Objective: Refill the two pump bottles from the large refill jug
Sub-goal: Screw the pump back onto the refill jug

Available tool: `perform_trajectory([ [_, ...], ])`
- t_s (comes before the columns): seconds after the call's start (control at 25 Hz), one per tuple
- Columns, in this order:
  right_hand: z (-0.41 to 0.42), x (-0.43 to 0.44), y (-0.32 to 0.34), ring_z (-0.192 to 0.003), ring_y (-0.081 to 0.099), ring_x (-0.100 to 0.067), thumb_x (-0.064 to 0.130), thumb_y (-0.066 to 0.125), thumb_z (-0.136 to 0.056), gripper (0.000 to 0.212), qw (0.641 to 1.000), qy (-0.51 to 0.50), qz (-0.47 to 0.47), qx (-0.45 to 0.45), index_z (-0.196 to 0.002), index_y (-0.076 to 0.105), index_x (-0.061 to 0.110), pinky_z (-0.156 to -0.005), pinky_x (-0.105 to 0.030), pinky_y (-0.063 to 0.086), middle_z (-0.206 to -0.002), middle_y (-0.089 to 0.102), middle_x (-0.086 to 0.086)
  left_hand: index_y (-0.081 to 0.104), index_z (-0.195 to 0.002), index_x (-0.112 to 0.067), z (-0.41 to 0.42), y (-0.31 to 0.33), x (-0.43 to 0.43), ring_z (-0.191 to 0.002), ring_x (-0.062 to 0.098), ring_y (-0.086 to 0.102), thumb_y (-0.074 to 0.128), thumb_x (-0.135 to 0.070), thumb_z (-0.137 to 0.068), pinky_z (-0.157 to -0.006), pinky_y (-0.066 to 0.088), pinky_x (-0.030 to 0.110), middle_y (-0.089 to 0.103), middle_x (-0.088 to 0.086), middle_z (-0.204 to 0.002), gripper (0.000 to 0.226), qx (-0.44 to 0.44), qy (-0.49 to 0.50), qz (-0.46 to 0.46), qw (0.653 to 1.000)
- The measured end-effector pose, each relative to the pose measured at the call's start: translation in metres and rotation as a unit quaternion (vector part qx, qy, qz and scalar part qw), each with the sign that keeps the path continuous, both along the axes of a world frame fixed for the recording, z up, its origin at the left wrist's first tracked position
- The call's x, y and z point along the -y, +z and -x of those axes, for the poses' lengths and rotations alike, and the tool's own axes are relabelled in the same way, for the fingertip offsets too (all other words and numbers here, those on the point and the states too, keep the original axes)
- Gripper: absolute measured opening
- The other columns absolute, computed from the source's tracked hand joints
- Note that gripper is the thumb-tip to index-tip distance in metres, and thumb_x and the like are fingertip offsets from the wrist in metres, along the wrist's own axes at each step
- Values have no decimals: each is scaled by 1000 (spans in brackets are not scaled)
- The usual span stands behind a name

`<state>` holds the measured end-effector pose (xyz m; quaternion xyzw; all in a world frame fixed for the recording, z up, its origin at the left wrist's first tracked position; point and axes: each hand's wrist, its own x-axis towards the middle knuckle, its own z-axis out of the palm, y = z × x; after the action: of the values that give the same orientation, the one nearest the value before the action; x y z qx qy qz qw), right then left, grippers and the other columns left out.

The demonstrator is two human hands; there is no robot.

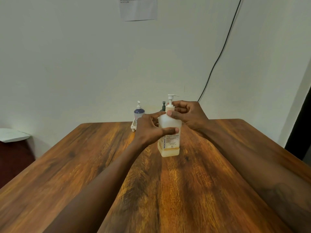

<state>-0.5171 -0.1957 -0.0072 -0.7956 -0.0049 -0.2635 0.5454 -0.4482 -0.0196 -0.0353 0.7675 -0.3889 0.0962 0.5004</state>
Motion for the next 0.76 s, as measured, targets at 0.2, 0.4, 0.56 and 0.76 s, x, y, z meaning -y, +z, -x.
perform_trajectory([
  [0.2,-2,0,9,-92,77,-19,37,98,-53,60,997,-57,-7,-44,-103,73,15,-86,-43,63,-94,79,-2,70,-129,-25,1,-2,-2,-72,-11,61,91,-47,-72,-59,52,6,73,-11,-102,64,26,11,-31,999],
  [0.4,4,2,5,-108,73,-21,10,83,-82,40,999,27,-42,-14,-121,71,12,-91,-43,62,-114,77,-5,67,-132,-30,0,5,-4,-81,-6,71,92,-39,-73,-62,55,10,71,-16,-99,65,-20,-39,-23,999],
  [0.56,6,6,2,-118,69,-25,4,66,-96,34,984,136,-113,-22,-129,66,11,-97,-44,58,-126,73,-9,68,-131,-27,-8,10,-10,-94,4,75,91,-32,-76,-75,62,20,78,-5,-113,60,-63,-87,-29,994],
  [0.76,3,-6,9,-97,76,-18,18,87,-78,44,1000,-8,3,-6,-118,71,9,-86,-41,64,-108,78,-6,70,-128,-27,-6,8,-8,-89,5,76,92,-38,-73,-71,62,20,79,-8,-107,60,-40,-53,-15,998],
])
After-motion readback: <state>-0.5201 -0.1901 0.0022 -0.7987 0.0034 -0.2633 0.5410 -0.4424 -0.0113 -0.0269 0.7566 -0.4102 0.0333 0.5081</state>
